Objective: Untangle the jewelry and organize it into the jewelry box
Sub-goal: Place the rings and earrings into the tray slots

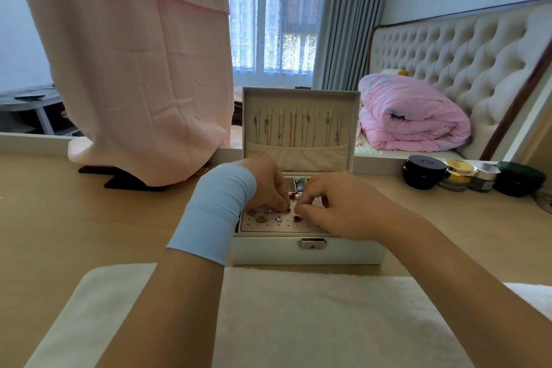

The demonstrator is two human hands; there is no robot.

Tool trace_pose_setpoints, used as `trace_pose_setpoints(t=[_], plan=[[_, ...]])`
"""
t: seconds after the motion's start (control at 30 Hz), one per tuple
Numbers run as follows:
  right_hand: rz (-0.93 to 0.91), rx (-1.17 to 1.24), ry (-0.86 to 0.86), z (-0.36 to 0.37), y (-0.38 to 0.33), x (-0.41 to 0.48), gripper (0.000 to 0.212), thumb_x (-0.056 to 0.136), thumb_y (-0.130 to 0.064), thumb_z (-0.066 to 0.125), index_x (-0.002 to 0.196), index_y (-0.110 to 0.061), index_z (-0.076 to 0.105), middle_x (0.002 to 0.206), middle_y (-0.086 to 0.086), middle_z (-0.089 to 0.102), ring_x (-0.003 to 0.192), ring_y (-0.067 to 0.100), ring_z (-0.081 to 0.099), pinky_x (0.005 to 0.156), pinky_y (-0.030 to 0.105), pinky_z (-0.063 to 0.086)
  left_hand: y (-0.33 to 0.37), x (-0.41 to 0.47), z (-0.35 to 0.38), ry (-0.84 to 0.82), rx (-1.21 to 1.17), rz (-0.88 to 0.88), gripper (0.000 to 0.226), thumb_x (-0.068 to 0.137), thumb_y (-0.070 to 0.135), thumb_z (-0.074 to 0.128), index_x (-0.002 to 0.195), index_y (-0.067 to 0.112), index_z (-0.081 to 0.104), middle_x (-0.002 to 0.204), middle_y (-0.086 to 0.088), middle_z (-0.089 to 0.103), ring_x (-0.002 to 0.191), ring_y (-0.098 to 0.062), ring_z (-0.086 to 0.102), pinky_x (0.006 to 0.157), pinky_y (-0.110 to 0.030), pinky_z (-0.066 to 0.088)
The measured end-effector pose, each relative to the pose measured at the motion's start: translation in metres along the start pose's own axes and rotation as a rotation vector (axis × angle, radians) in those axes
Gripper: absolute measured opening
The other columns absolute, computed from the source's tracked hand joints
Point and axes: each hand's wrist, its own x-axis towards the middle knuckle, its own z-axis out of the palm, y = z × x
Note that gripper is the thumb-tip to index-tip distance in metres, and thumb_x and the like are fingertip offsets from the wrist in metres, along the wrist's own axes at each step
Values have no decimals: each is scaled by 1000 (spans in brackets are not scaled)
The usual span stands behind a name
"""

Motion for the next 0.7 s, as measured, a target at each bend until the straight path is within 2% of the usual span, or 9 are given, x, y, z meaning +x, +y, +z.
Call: trace_pose_setpoints(t=[0.2,0.3,0.4,0.5,0.6,0.7], plan=[[43,150,-31,-9,7,0,17,95,-27,63,95,-38,76,92,-26,62,74,-19,52,66,14,36,9,-4,-3,19,-14,33,17,86,32,70,102,37,74,94,17,68,92,-8,62,89,-29,51],[120,186,7,-31,20,-5,14,96,-26,64,96,-37,74,92,-22,65,70,-16,55,65,13,36,18,-4,1,46,-40,81,16,87,32,69,101,34,74,91,18,66,92,-6,61,90,-28,50],[267,110,-53,-55,45,-13,9,94,-26,68,96,-33,74,92,-19,66,80,-6,60,67,14,40,36,0,12,104,-94,179,16,90,30,66,104,30,73,96,16,64,92,-5,58,89,-26,48],[472,-20,-173,-65,73,-25,10,90,-23,74,91,-33,73,90,-11,67,77,5,63,61,19,44,58,4,30,128,-90,261,19,90,33,64,107,31,72,104,13,65,95,-9,58,87,-27,48],[650,-161,-406,-60,88,-34,20,86,-26,79,105,-21,73,90,-1,70,68,12,67,55,22,49,72,8,47,163,-22,308,19,89,38,63,106,34,71,104,12,63,91,-10,57,83,-28,50],[770,-133,-531,-51,98,-38,32,80,-26,84,107,-12,72,92,2,75,75,18,74,66,30,61,77,10,55,203,35,336,17,87,44,62,102,38,69,102,12,57,89,-11,55,81,-30,49]])
